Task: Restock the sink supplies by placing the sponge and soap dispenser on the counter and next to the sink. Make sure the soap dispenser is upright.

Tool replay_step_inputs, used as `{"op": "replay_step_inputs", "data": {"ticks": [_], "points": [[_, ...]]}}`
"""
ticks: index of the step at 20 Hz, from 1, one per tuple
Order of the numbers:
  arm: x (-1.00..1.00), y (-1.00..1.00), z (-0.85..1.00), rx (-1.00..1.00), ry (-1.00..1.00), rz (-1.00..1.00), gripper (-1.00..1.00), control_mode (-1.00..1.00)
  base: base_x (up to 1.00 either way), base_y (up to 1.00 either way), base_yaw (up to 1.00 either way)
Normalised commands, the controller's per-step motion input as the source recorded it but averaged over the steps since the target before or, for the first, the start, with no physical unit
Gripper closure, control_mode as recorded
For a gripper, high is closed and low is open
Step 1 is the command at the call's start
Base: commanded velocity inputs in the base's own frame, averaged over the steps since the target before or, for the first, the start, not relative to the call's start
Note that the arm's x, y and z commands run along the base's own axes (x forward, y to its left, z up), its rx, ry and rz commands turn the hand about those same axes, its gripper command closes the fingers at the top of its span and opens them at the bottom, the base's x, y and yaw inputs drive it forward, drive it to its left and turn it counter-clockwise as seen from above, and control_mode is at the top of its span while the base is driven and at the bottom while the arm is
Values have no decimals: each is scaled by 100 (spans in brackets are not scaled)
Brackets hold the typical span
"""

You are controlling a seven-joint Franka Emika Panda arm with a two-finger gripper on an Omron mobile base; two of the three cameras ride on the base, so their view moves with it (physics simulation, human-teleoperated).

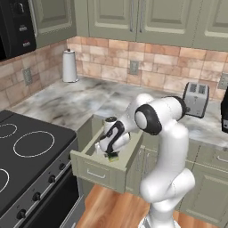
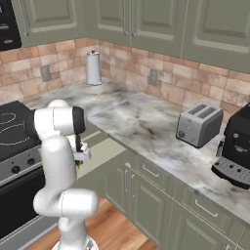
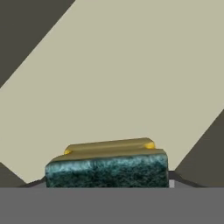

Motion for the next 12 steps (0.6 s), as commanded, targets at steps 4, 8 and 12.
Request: {"op": "replay_step_inputs", "data": {"ticks": [4, 8, 12], "points": [[-1, -54, 100, 0, -9, 0, 100, -100, 0, 0, 0], [-34, -41, 100, 0, -17, 0, 100, -100, 0, 0, 0], [-73, -38, 100, 0, -21, 0, 100, -100, 0, 0, 0]]}}
